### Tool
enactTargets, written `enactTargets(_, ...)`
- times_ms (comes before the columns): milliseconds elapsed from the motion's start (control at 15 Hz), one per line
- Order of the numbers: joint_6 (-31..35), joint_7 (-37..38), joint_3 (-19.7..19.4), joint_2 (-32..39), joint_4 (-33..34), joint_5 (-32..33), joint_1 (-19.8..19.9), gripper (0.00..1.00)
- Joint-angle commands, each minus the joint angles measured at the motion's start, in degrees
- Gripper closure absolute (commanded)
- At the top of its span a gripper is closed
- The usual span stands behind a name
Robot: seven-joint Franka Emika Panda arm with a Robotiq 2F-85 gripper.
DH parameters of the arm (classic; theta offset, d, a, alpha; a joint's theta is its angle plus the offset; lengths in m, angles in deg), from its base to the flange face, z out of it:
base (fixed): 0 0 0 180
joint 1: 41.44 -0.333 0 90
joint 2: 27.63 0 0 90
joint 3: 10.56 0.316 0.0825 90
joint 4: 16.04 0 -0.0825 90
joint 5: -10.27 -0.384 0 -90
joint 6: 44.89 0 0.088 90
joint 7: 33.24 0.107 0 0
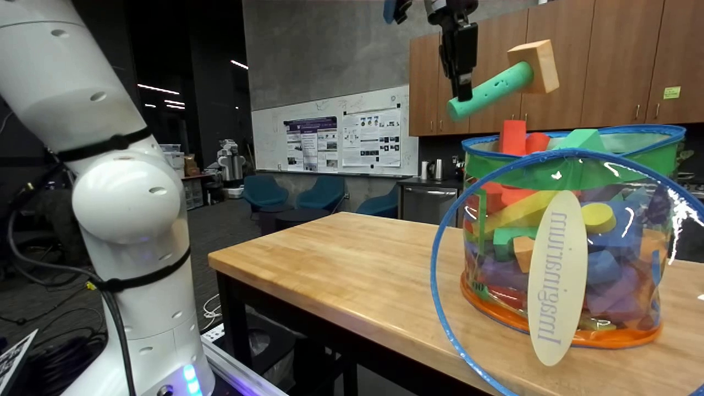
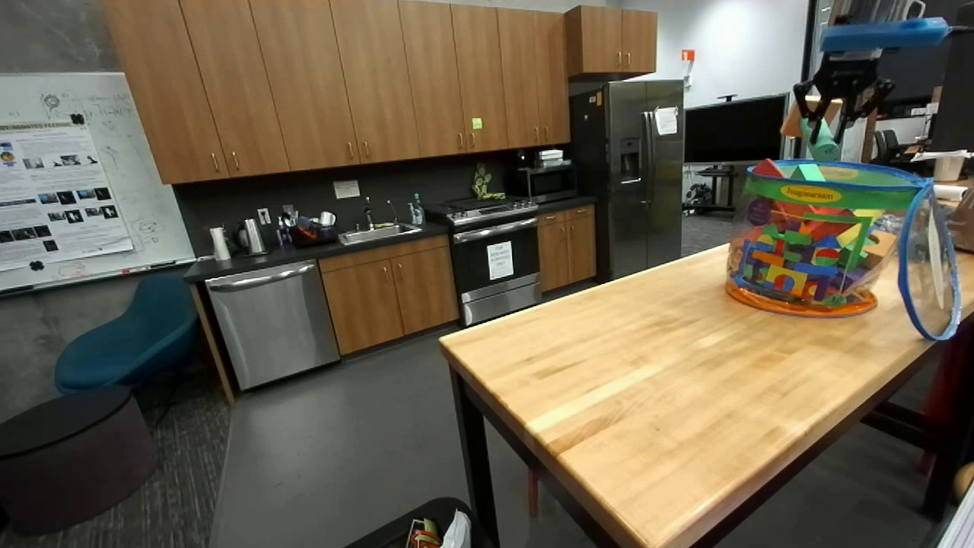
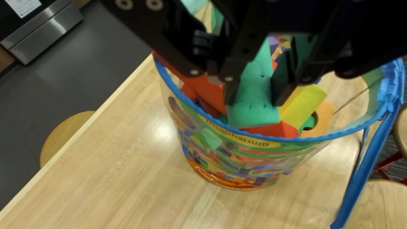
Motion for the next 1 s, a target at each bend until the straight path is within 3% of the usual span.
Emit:
enactTargets(0,-2.57,1.7,-2.1,4.72,4.07,-1.21,1.5,0.92)
enactTargets(400,-3.21,2.46,-6.22,11.59,8.83,-4.09,2.64,0.92)
enactTargets(533,-3.42,2.55,-6.93,13.35,10.29,-4.78,2.7,0.43)
enactTargets(667,-3.37,2.71,-6.94,14.32,11.21,-4.43,2.49,0.41)
enactTargets(933,-3.66,2.5,-6.17,14.53,12.5,-4.1,1.81,0.18)
